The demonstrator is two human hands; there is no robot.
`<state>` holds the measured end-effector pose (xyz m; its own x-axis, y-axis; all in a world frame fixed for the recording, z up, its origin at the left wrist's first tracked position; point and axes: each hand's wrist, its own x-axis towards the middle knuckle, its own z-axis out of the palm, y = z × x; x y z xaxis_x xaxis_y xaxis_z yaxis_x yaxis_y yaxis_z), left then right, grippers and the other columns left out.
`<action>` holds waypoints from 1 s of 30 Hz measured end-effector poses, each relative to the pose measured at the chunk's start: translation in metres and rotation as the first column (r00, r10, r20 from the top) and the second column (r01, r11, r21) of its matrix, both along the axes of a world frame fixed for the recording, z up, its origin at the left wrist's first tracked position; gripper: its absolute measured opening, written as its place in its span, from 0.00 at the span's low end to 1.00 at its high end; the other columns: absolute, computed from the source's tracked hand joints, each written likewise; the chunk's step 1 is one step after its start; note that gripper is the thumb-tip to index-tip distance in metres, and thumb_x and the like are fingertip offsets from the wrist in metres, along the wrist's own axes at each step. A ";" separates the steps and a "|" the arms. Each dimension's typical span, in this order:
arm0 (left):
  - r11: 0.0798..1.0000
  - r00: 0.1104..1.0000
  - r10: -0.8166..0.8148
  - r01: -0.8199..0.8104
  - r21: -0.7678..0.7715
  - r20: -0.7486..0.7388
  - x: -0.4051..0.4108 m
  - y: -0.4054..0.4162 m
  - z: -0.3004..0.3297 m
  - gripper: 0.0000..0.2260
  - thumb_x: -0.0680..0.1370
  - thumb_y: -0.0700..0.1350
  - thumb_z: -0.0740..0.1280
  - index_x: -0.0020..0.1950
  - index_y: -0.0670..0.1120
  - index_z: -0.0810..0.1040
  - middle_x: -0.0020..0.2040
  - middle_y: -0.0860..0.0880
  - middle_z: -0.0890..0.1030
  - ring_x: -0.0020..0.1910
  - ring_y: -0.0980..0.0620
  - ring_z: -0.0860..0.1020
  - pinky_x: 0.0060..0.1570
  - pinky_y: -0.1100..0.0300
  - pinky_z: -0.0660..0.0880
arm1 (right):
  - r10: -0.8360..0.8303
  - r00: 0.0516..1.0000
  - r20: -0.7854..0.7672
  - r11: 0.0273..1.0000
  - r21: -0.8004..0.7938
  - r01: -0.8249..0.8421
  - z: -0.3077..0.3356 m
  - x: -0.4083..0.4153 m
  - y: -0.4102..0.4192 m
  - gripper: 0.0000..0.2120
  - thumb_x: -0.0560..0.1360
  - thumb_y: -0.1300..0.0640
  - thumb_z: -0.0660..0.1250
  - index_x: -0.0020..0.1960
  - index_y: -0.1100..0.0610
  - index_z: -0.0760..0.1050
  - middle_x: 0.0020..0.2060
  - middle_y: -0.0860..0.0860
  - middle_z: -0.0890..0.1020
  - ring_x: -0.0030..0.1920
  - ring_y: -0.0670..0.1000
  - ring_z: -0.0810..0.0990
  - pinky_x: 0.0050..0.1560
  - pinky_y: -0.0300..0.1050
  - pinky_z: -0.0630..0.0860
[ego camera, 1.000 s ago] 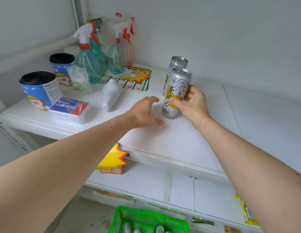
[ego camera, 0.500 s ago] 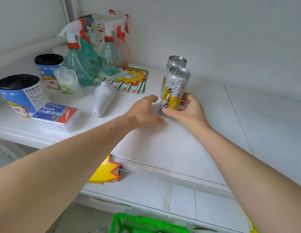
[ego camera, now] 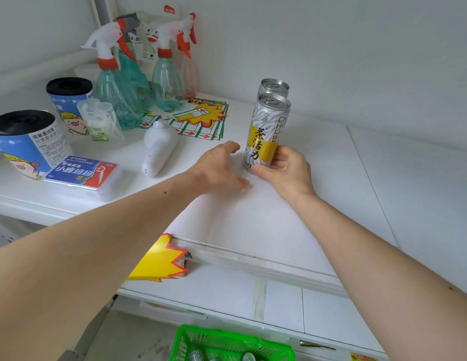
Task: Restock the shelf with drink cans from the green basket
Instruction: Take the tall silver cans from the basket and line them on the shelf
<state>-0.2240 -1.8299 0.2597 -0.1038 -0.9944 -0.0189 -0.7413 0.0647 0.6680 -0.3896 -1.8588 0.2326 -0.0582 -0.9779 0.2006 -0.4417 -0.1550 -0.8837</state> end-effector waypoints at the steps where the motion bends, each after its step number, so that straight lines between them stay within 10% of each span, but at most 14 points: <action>1: 1.000 1.000 0.000 0.000 0.001 0.000 0.000 0.000 0.000 0.38 0.70 0.48 0.75 0.75 0.47 0.61 0.72 0.48 0.68 0.70 0.50 0.67 0.62 0.61 0.66 | -0.002 1.000 -0.008 1.000 0.005 0.002 -0.001 0.000 0.000 0.18 0.63 0.59 0.81 0.50 0.51 0.81 0.43 0.47 0.85 0.45 0.46 0.85 0.54 0.42 0.80; 12: 1.000 1.000 -0.005 0.005 -0.013 0.010 0.000 0.023 -0.003 0.36 0.70 0.48 0.75 0.74 0.46 0.62 0.71 0.47 0.68 0.70 0.49 0.68 0.62 0.59 0.67 | -0.115 0.982 -0.151 0.992 0.040 0.123 -0.007 -0.004 0.033 0.34 0.67 0.55 0.79 0.69 0.58 0.70 0.66 0.54 0.76 0.67 0.52 0.75 0.68 0.46 0.70; 24: 0.925 1.000 -0.014 0.017 -0.380 0.011 -0.032 0.145 -0.019 0.20 0.72 0.47 0.67 0.63 0.45 0.75 0.61 0.47 0.76 0.60 0.51 0.74 0.54 0.68 0.64 | -0.197 0.959 -0.203 0.920 -0.376 0.109 -0.013 -0.032 0.176 0.21 0.71 0.60 0.68 0.63 0.61 0.75 0.58 0.54 0.76 0.58 0.51 0.78 0.60 0.35 0.69; 30: 0.860 1.000 -0.031 0.024 -0.510 -0.005 -0.045 0.226 -0.092 0.12 0.71 0.43 0.64 0.52 0.43 0.79 0.53 0.46 0.79 0.52 0.47 0.77 0.51 0.53 0.74 | -0.190 0.972 -0.136 0.837 -0.540 0.088 -0.083 -0.048 0.255 0.10 0.74 0.65 0.68 0.54 0.66 0.78 0.50 0.60 0.78 0.51 0.57 0.78 0.56 0.43 0.73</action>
<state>-0.2689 -1.6036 0.1677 -0.1277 -0.8616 0.4912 -0.7259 0.4187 0.5457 -0.4373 -1.6038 0.1501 -0.0996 -0.7044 0.7028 -0.6343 -0.4993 -0.5903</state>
